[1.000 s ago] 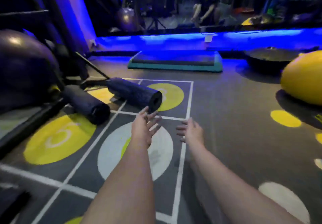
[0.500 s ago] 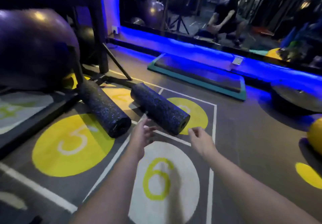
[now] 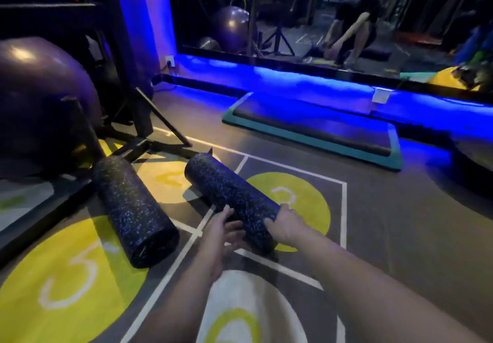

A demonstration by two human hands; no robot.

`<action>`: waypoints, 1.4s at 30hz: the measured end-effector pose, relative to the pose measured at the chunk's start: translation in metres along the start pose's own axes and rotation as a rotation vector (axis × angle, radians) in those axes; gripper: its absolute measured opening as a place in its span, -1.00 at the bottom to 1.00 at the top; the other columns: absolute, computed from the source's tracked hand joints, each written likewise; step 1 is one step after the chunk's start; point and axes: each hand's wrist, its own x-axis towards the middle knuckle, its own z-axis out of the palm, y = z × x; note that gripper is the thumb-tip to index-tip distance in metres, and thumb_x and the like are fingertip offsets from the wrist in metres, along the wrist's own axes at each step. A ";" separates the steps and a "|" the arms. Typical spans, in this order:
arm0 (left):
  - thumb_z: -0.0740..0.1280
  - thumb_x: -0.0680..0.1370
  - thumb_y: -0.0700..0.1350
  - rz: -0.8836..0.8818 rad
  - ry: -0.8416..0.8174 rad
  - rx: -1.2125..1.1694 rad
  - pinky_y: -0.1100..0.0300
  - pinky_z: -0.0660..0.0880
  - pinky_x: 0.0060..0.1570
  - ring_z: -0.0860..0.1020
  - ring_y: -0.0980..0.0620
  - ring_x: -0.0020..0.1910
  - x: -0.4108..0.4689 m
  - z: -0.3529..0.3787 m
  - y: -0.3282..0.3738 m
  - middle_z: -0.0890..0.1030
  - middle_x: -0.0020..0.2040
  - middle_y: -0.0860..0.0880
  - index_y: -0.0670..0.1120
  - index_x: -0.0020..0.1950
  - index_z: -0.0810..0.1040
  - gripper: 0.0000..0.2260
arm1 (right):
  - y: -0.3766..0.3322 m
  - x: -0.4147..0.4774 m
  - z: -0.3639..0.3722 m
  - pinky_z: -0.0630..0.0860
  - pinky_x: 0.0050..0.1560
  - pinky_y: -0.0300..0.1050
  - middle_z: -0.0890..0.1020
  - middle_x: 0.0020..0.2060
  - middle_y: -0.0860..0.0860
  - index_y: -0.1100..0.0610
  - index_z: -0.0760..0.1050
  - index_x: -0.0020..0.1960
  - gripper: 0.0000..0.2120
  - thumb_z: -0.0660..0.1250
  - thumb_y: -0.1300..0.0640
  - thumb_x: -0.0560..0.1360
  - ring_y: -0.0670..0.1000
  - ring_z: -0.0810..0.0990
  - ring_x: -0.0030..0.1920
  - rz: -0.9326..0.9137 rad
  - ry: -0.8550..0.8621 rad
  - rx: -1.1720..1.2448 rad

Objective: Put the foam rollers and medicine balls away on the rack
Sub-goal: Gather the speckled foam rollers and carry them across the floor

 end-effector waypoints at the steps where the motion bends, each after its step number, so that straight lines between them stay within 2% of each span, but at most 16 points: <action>1: 0.21 0.66 0.14 -0.011 0.026 0.046 0.14 0.50 -0.22 0.61 0.05 -0.28 0.016 -0.001 -0.004 0.69 -0.16 -0.03 0.01 0.13 0.58 -0.73 | 0.002 0.023 0.002 0.37 0.41 0.03 0.40 0.43 0.23 0.26 0.19 0.51 -0.32 0.29 -0.13 0.58 0.25 0.39 0.44 -0.021 0.007 0.007; 4: 0.27 0.59 0.26 -0.096 0.080 0.115 0.13 0.41 -0.23 0.54 0.09 -0.39 0.055 -0.006 -0.020 0.62 -0.38 -0.06 0.04 0.06 0.56 -0.69 | 0.030 0.076 0.014 0.27 0.49 0.16 0.19 0.56 0.17 0.21 -0.02 0.61 0.04 0.39 -0.35 0.44 0.21 0.23 0.54 0.010 0.016 -0.008; 7: 0.31 0.55 0.29 -0.220 0.124 0.103 -0.05 0.54 -0.11 0.57 0.03 -0.30 0.084 -0.010 -0.041 0.52 -0.02 -0.36 0.03 0.16 0.55 -0.62 | 0.064 0.100 0.035 0.15 0.52 0.28 0.03 0.62 0.11 0.15 -0.20 0.64 0.38 0.45 -0.52 0.19 0.18 0.06 0.60 0.097 -0.040 0.055; 10: 0.27 0.61 0.22 -0.219 0.201 0.095 -0.22 0.55 0.14 0.62 -0.12 -0.03 0.102 0.000 -0.046 0.59 0.06 -0.16 -0.06 0.27 0.52 -0.59 | 0.085 0.112 0.060 0.19 0.52 0.25 0.08 0.61 0.08 0.07 -0.28 0.63 0.52 0.48 -0.55 0.01 0.17 0.09 0.60 0.066 -0.105 0.189; 12: 0.23 0.62 0.22 -0.230 0.198 0.115 -0.04 0.57 -0.03 0.59 -0.11 -0.03 0.112 0.010 -0.048 0.58 0.10 -0.14 -0.06 0.28 0.50 -0.59 | 0.091 0.113 0.075 0.25 0.50 0.16 0.18 0.59 0.04 0.07 -0.19 0.63 0.49 0.47 -0.55 0.00 0.13 0.17 0.57 0.045 -0.070 0.267; 14: 0.22 0.60 0.28 -0.242 0.185 0.126 0.10 0.53 -0.21 0.60 -0.08 -0.07 0.124 0.014 -0.055 0.62 0.18 -0.13 -0.05 0.30 0.54 -0.53 | 0.089 0.118 0.078 0.33 0.43 0.09 0.42 0.40 0.08 0.11 0.21 0.51 0.14 0.38 -0.57 0.17 0.14 0.33 0.46 0.033 0.074 0.323; 16: 0.20 0.58 0.35 -0.258 0.201 0.079 0.12 0.52 -0.21 0.62 -0.06 -0.04 0.126 0.018 -0.065 0.66 0.18 -0.09 -0.03 0.32 0.56 -0.45 | 0.084 0.126 0.071 0.42 0.26 0.04 0.59 -0.01 0.11 0.07 0.53 -0.02 -0.29 0.13 -0.57 0.37 0.19 0.49 0.23 -0.012 0.176 0.305; 18: 0.22 0.48 0.46 -0.282 0.219 0.065 0.10 0.55 -0.16 0.66 -0.08 0.04 0.123 0.017 -0.076 0.69 0.13 -0.06 -0.01 0.28 0.58 -0.36 | 0.076 0.130 0.065 0.50 0.06 0.01 0.60 -0.24 0.13 0.12 0.48 -0.32 -0.28 0.06 -0.54 0.46 0.20 0.59 0.03 -0.023 0.046 0.290; 20: 0.39 0.35 0.45 -0.287 0.242 0.089 0.10 0.60 -0.15 0.69 -0.09 0.02 0.113 0.010 -0.084 0.72 0.09 -0.06 -0.04 0.26 0.60 -0.31 | 0.065 0.127 0.071 0.54 0.05 -0.01 0.66 -0.05 0.17 0.15 0.57 -0.07 -0.31 0.22 -0.51 0.43 0.19 0.63 0.07 -0.016 -0.104 0.250; 23: 0.59 0.23 0.29 -0.268 0.223 0.097 0.03 0.64 -0.05 0.72 -0.12 -0.03 0.097 -0.006 -0.089 0.73 0.05 -0.11 -0.09 0.26 0.62 -0.27 | 0.050 0.109 0.075 0.51 0.21 -0.01 0.50 0.36 0.15 0.22 0.23 0.52 0.09 0.42 -0.49 0.29 0.17 0.52 0.32 0.044 -0.340 0.348; 27: 0.66 0.13 0.29 -0.261 0.161 0.032 -0.16 0.62 0.12 0.72 -0.18 0.00 0.059 -0.017 -0.076 0.73 0.06 -0.15 -0.11 0.26 0.62 -0.18 | 0.033 0.064 0.054 0.56 0.24 0.00 0.55 0.29 0.11 0.14 0.45 0.41 0.07 0.31 -0.64 0.20 0.15 0.59 0.22 0.059 -0.454 0.239; 31: 0.63 0.28 0.17 -0.205 0.075 0.034 -0.02 0.67 -0.03 0.73 -0.14 -0.03 0.003 0.007 -0.060 0.74 0.02 -0.15 -0.16 0.22 0.62 -0.36 | 0.050 -0.012 0.024 0.55 0.01 -0.14 0.54 0.26 0.04 0.22 0.22 0.51 0.14 0.39 -0.56 0.24 0.05 0.57 0.12 0.157 -0.374 0.409; 33: 0.61 0.33 0.14 -0.148 0.032 0.023 0.03 0.67 -0.13 0.73 -0.12 -0.05 -0.025 0.031 -0.054 0.74 0.01 -0.14 -0.16 0.23 0.61 -0.41 | 0.061 -0.049 -0.003 0.58 -0.05 -0.13 0.55 0.26 0.04 0.21 0.16 0.52 0.18 0.42 -0.54 0.22 0.03 0.59 0.10 0.186 -0.312 0.467; 35: 0.58 0.35 0.19 -0.126 -0.082 0.023 0.05 0.67 -0.12 0.73 -0.12 -0.04 -0.058 0.063 -0.050 0.74 0.03 -0.11 -0.14 0.26 0.60 -0.39 | 0.076 -0.094 -0.037 0.63 0.11 0.03 0.56 0.28 0.07 0.17 0.14 0.52 0.24 0.44 -0.57 0.12 0.10 0.63 0.16 0.238 -0.227 0.507; 39: 0.55 0.21 0.41 -0.091 -0.343 0.116 -0.01 0.66 0.04 0.73 -0.07 0.00 -0.142 0.151 -0.042 0.72 0.12 -0.07 -0.09 0.37 0.52 -0.11 | 0.123 -0.212 -0.111 0.65 0.01 0.14 0.57 0.25 0.11 0.15 0.20 0.48 0.00 0.38 -0.49 0.32 0.15 0.64 0.08 0.356 0.052 0.630; 42: 0.49 0.10 0.52 -0.069 -0.576 0.281 0.04 0.65 -0.03 0.71 -0.02 0.01 -0.225 0.232 -0.043 0.68 0.16 0.00 -0.01 0.39 0.44 0.01 | 0.185 -0.316 -0.160 0.64 0.04 0.28 0.60 0.17 0.08 0.13 0.31 0.40 -0.12 0.35 -0.48 0.36 0.17 0.65 0.07 0.481 0.226 0.718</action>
